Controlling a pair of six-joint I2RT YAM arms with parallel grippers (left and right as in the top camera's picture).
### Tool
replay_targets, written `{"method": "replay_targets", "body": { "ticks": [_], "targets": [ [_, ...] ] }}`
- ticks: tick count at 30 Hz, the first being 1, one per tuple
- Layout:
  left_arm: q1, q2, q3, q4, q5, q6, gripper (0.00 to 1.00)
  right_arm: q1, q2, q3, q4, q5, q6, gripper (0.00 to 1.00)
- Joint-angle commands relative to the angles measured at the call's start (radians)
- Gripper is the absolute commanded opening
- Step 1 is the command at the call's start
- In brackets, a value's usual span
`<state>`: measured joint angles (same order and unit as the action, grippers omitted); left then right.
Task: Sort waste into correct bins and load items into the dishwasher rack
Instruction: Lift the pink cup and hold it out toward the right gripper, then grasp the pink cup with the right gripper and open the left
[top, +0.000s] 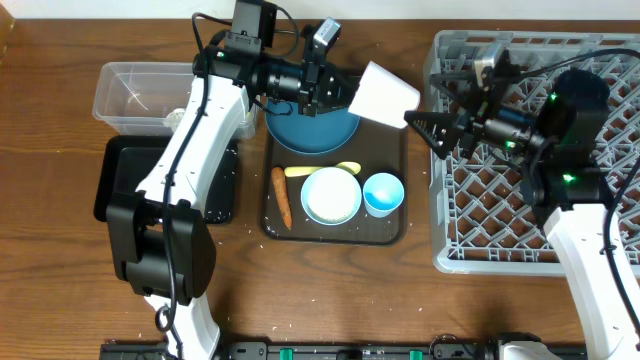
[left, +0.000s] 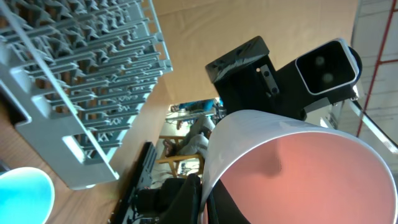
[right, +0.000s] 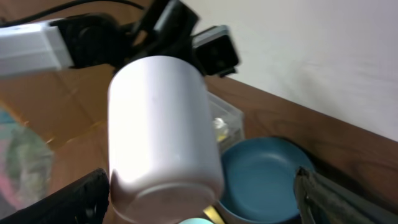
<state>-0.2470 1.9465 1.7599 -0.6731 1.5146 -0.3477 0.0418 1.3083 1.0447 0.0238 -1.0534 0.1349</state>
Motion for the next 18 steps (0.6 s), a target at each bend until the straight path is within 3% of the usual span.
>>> {"method": "replay_targets", "body": {
  "ticks": [1, 5, 7, 13, 18],
  "targets": [
    [-0.016, 0.000, 0.008, 0.001, 0.057, -0.007, 0.06, 0.055, 0.014, 0.012, 0.021, -0.054, 0.009, 0.91],
    [-0.030, 0.000, 0.008, 0.001, 0.057, -0.006, 0.06, 0.099, 0.030, 0.012, 0.055, -0.038, 0.007, 0.83],
    [-0.031, 0.000, 0.008, 0.001, 0.057, -0.006, 0.06, 0.109, 0.035, 0.012, 0.072, -0.035, 0.008, 0.70],
    [-0.031, 0.000, 0.008, 0.002, 0.056, -0.005, 0.07, 0.109, 0.034, 0.012, 0.103, -0.035, 0.030, 0.52],
    [-0.031, 0.000, 0.008, 0.002, 0.038, -0.001, 0.25, 0.095, 0.030, 0.012, 0.116, -0.035, 0.041, 0.49]
  ]
}}
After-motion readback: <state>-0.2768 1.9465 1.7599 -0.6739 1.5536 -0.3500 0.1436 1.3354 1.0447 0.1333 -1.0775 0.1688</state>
